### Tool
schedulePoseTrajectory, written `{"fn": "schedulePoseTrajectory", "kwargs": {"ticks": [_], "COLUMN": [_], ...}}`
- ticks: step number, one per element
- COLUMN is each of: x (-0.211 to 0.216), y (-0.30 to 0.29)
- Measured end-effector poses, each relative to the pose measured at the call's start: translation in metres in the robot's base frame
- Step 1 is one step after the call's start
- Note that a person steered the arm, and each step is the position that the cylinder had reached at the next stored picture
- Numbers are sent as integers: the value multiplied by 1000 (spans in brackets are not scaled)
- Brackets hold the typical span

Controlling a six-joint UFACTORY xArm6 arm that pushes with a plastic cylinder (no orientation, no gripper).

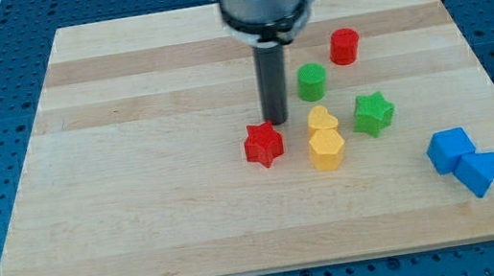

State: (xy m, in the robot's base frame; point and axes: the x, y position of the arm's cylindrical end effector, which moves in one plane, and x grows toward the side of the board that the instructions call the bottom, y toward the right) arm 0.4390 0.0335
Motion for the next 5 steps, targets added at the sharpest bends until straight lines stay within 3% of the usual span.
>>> {"fn": "schedulePoseTrajectory", "kwargs": {"ticks": [2, 5], "x": [18, 81], "y": [2, -90]}}
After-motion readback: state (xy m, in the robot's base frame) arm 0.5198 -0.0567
